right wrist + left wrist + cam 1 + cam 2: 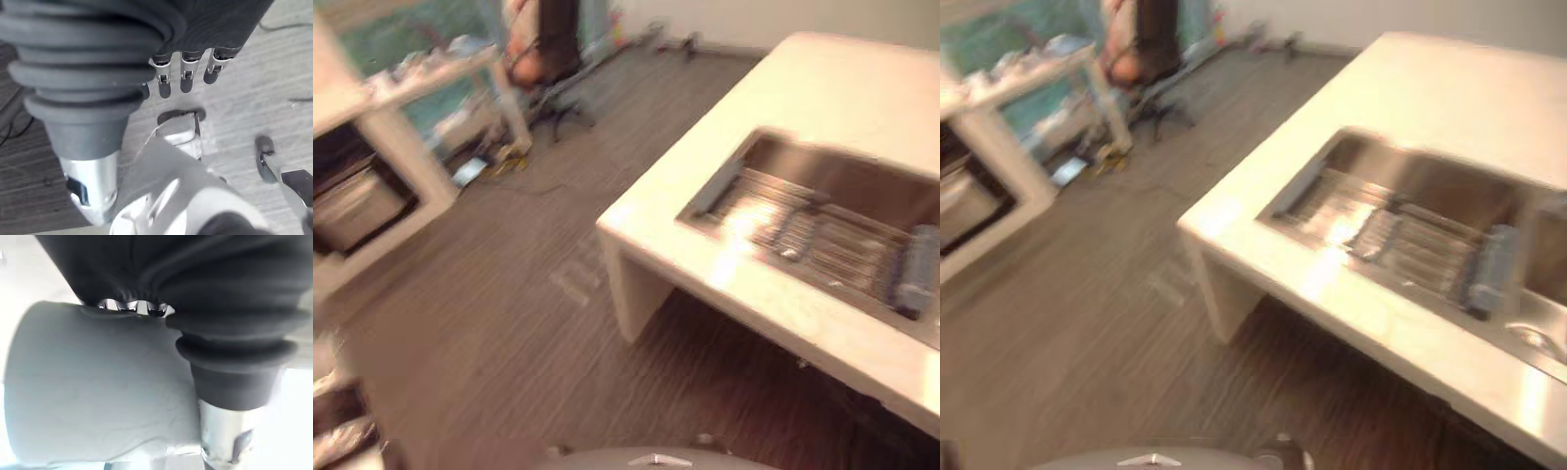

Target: Walk over to the sink, pick up the cup, carry it to the dishwasher, place the cup inside the dishwasher, then close the dishwasher door

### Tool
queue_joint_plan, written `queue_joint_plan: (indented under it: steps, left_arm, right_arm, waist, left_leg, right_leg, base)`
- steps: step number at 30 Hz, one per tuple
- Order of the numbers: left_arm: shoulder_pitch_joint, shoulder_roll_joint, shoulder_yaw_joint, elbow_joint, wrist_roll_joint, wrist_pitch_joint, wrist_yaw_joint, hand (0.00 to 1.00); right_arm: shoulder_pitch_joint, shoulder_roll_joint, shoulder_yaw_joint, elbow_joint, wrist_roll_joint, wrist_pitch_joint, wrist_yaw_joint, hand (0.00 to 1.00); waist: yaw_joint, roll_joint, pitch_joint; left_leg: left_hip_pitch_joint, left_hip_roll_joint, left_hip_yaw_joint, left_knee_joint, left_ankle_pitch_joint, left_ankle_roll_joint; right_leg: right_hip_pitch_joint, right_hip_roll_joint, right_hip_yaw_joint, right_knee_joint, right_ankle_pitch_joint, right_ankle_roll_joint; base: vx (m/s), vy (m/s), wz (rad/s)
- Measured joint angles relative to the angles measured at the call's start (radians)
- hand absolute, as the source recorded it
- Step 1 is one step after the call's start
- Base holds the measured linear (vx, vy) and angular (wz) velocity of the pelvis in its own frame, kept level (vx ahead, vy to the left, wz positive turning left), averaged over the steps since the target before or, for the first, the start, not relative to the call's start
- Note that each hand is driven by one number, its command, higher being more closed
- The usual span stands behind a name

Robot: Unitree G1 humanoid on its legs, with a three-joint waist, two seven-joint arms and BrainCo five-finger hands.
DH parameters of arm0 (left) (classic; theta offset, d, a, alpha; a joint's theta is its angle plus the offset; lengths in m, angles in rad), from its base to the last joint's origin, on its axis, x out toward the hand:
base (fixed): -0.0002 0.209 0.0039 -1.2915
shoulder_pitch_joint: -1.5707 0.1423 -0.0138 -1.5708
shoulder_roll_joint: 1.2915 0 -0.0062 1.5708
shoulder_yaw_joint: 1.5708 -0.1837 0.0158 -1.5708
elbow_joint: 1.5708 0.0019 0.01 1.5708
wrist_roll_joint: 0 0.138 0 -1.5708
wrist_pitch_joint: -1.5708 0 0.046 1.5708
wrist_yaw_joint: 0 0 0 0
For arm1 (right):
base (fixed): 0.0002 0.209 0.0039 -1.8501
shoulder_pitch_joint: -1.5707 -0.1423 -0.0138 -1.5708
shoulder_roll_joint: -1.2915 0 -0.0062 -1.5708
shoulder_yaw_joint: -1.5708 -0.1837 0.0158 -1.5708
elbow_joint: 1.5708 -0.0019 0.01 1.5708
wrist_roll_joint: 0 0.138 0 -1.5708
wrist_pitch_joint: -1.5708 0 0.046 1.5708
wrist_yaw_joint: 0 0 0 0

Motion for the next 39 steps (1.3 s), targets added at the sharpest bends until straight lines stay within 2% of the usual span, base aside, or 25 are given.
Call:
queue_joint_plan:
  steps: [1,2,3,4,5,6,7,8,9,10,12,15,19,21,22,23,25,26,28,31,33,34,35,37,39]
  left_arm:
    - [0.006,-0.019,-0.136,-0.082,0.039,0.036,-0.054,1.0]
    - [0.018,-0.033,-0.208,-0.133,0.054,0.063,-0.084,1.0]
    - [0.02,-0.041,-0.231,-0.127,0.054,0.064,-0.098,1.0]
    - [0.019,-0.078,-0.267,-0.08,0.049,0.058,-0.111,1.0]
    - [0.029,-0.115,-0.294,-0.046,0.033,0.058,-0.111,1.0]
    - [0.046,-0.175,-0.335,0.002,0.012,0.059,-0.111,1.0]
    - [0.046,-0.186,-0.343,0.011,0.008,0.062,-0.107,1.0]
    - [0.045,-0.185,-0.354,0.011,0.008,0.067,-0.085,1.0]
    - [0.038,-0.174,-0.36,0.009,0.008,0.086,-0.053,1.0]
    - [0.038,-0.172,-0.365,0.009,0.008,0.103,-0.03,1.0]
    - [0.035,-0.174,-0.411,0.01,0.009,0.14,0.003,1.0]
    - [0.033,-0.189,-0.519,-0.005,0.028,0.156,0.006,1.0]
    - [0.044,-0.243,-0.505,-0.08,0.045,0.138,-0.037,1.0]
    - [0.048,-0.256,-0.497,-0.106,0.055,0.131,-0.046,1.0]
    - [0.07,-0.288,-0.493,-0.109,0.057,0.137,-0.042,1.0]
    - [0.081,-0.298,-0.503,-0.112,0.062,0.141,-0.043,1.0]
    - [0.081,-0.32,-0.534,-0.116,0.067,0.17,-0.055,1.0]
    - [0.081,-0.346,-0.534,-0.119,0.065,0.19,-0.069,1.0]
    - [0.08,-0.341,-0.524,-0.119,0.056,0.212,-0.091,1.0]
    - [0.067,-0.32,-0.506,-0.119,0.021,0.216,-0.128,1.0]
    - [0.064,-0.308,-0.493,-0.1,0.004,0.219,-0.175,1.0]
    - [0.077,-0.308,-0.494,-0.094,0.005,0.221,-0.188,1.0]
    - [0.082,-0.308,-0.496,-0.094,0.006,0.221,-0.189,1.0]
    - [0.116,-0.296,-0.513,-0.085,0.007,0.22,-0.188,1.0]
    - [0.116,-0.276,-0.513,-0.03,0.007,0.225,-0.187,1.0]
  right_arm:
    - [0.032,0.001,-0.071,-0.002,-0.012,-0.014,-0.028,0.0]
    - [0.038,0.008,-0.131,-0.001,0.007,-0.031,-0.051,0.0]
    - [0.039,0.014,-0.149,0.0,0.032,-0.03,-0.053,0.0]
    - [0.042,0.041,-0.158,-0.007,0.075,-0.028,-0.052,0.0]
    - [0.052,0.051,-0.156,-0.017,0.096,-0.031,-0.049,0.0]
    - [0.057,0.069,-0.132,-0.024,0.134,-0.05,-0.049,0.0]
    - [0.055,0.082,-0.118,-0.029,0.136,-0.053,-0.049,0.0]
    - [0.052,0.111,-0.103,-0.056,0.133,-0.053,-0.048,0.0]
    - [0.038,0.131,-0.082,-0.058,0.127,-0.052,-0.043,0.0]
    - [0.022,0.136,-0.074,-0.059,0.126,-0.046,-0.043,0.0]
    - [0.018,0.138,-0.036,-0.098,0.124,-0.034,-0.047,0.0]
    - [0.048,0.167,0.036,-0.179,0.049,0.021,-0.046,0.0]
    - [0.08,0.202,0.071,-0.169,-0.038,0.051,-0.049,0.0]
    - [0.075,0.195,0.077,-0.164,-0.068,0.035,-0.044,0.0]
    - [0.062,0.167,0.079,-0.17,-0.067,0.017,-0.038,0.0]
    - [0.055,0.159,0.078,-0.17,-0.066,0.008,-0.036,0.0]
    - [0.04,0.143,0.074,-0.169,-0.063,-0.01,-0.008,0.0]
    - [0.038,0.125,0.08,-0.173,-0.044,-0.018,0.005,0.0]
    - [0.02,0.1,0.083,-0.19,0.021,-0.053,0.008,0.0]
    - [-0.057,0.065,0.084,-0.174,0.087,-0.083,0.003,0.0]
    - [-0.162,0.041,0.07,-0.119,0.131,-0.1,0.003,0.0]
    - [-0.204,0.037,0.069,-0.094,0.139,-0.11,0.003,0.0]
    - [-0.209,0.033,0.07,-0.091,0.139,-0.113,0.002,0.0]
    - [-0.226,0.035,0.073,-0.064,0.133,-0.118,-0.007,0.0]
    - [-0.245,0.072,0.078,-0.034,0.127,-0.117,-0.011,0.0]
  waist:
    - [0.002,0.046,-0.001]
    - [0.006,0.076,0.002]
    - [-0.001,0.08,0.002]
    - [-0.032,0.045,0.002]
    - [-0.042,0.044,-0.005]
    - [-0.044,0.038,-0.008]
    - [-0.042,0.043,-0.007]
    - [-0.04,-0.013,-0.005]
    - [-0.04,-0.061,0.001]
    - [-0.04,-0.077,0.011]
    - [-0.041,-0.068,0.02]
    - [-0.054,-0.032,0.026]
    - [-0.033,-0.052,0.008]
    - [-0.008,-0.07,0.0]
    - [-0.007,-0.023,-0.007]
    - [-0.01,-0.006,-0.015]
    - [-0.03,0.008,-0.005]
    - [-0.014,0.015,0.001]
    - [-0.005,0.007,0.001]
    - [0.021,0.002,-0.001]
    - [0.042,-0.011,0.006]
    - [0.054,-0.013,0.007]
    - [0.058,-0.01,0.006]
    - [0.073,0.014,0.007]
    - [0.041,-0.029,0.018]
  left_leg:
    - [0.035,-0.033,0.024,-0.096,-0.044,-0.066]
    - [0.031,-0.071,-0.027,-0.145,-0.031,-0.037]
    - [0.024,-0.094,-0.066,-0.167,-0.047,-0.027]
    - [-0.002,-0.15,-0.206,-0.198,-0.061,-0.005]
    - [-0.025,-0.176,-0.304,-0.214,-0.06,0.02]
    - [-0.052,-0.201,-0.447,-0.245,-0.049,0.053]
    - [-0.063,-0.211,-0.485,-0.258,-0.041,0.06]
    - [-0.063,-0.233,-0.518,-0.305,-0.024,0.062]
    - [-0.045,-0.253,-0.541,-0.352,0.001,0.048]
    - [-0.022,-0.26,-0.563,-0.375,0.017,0.031]
    - [0.022,-0.265,-0.6,-0.389,0.018,0.031]
    - [0.09,-0.26,-0.647,-0.371,-0.031,0.049]
    - [0.142,-0.269,-0.688,-0.27,-0.168,0.005]
    - [0.154,-0.27,-0.7,-0.211,-0.256,-0.012]
    - [0.164,-0.223,-0.7,-0.182,-0.287,-0.025]
    - [0.157,-0.21,-0.692,-0.15,-0.293,-0.032]
    - [0.068,-0.148,-0.64,0.122,-0.249,-0.064]
    - [-0.05,-0.057,-0.621,0.397,-0.161,-0.093]
    - [-0.133,0.028,-0.534,0.546,-0.155,-0.054]
    - [-0.202,0.021,-0.475,0.389,-0.173,-0.029]
    - [-0.26,-0.063,-0.506,0.078,-0.137,-0.039]
    - [-0.261,-0.116,-0.591,-0.216,0.003,-0.06]
    - [-0.255,-0.121,-0.608,-0.272,0.041,-0.061]
    - [-0.23,-0.104,-0.689,-0.406,0.326,-0.063]
    - [-0.223,-0.133,-0.666,-0.392,0.305,-0.046]
  right_leg:
    - [0.047,-0.011,-0.033,0.013,0.017,-0.017]
    - [0.017,-0.003,0.122,0.077,0.014,-0.06]
    - [0.005,0.018,0.236,0.098,0.005,-0.09]
    - [-0.002,0.059,0.484,0.109,0.024,-0.147]
    - [-0.003,0.108,0.614,0.111,0.069,-0.197]
    - [0.004,0.201,0.802,0.116,0.13,-0.111]
    - [-0.002,0.231,0.846,0.122,0.08,-0.044]
    - [-0.047,0.267,0.883,0.156,-0.001,0.02]
    - [-0.115,0.299,0.899,0.189,-0.058,0.034]
    - [-0.169,0.322,0.901,0.19,-0.087,0.034]
    - [-0.27,0.377,0.919,0.122,-0.094,0.034]
    - [-0.346,0.432,1.006,-0.167,0.026,0.035]
    - [-0.355,0.429,1.003,-0.118,0.14,-0.037]
    - [-0.312,0.431,0.996,-0.084,0.123,-0.02]
    - [-0.302,0.45,0.949,-0.046,0.071,-0.039]
    - [-0.297,0.456,0.934,-0.031,0.041,-0.043]
    - [-0.23,0.451,0.876,-0.037,0.001,-0.046]
    - [-0.146,0.465,0.842,-0.096,-0.01,-0.06]
    - [-0.019,0.462,0.824,-0.206,-0.01,-0.062]
    - [0.054,0.429,0.836,-0.285,-0.003,-0.05]
    - [0.059,0.377,0.866,-0.309,0.002,-0.041]
    - [0.06,0.353,0.897,-0.311,0.008,-0.031]
    - [0.061,0.354,0.905,-0.312,0.009,-0.029]
    - [0.107,0.361,0.975,-0.316,-0.035,0.051]
    - [0.106,0.334,0.979,-0.315,-0.001,0.014]
  base:
    - [-0.01,0.168,3.01]
    - [-0.05,0.201,2.38]
    - [-0.16,0.259,2.7]
    - [-0.15,0.149,2.66]
    - [-0.11,0.181,3.5]
    - [0.02,0.067,2.64]
    - [0.08,0.092,2.66]
    - [0.09,0.089,1.81]
    - [0.14,0.1,1.55]
    - [0.14,0.076,0.86]
    - [0.18,0.077,0.57]
    - [0.32,0.059,0.68]
    - [0.46,-0.07,0.61]
    - [0.51,-0.194,0.28]
    - [0.49,-0.166,0.29]
    - [0.45,-0.14,0.65]
    - [0.47,-0.166,0.77]
    - [0.38,-0.12,0.43]
    - [0.49,-0.128,0.3]
    - [0.41,-0.027,-0.06]
    - [0.38,0.173,-0.33]
    - [0.29,0.194,-0.33]
    - [0.3,0.256,-0.52]
    - [0.29,0.292,-0.56]
    - [0.22,0.275,-0.12]
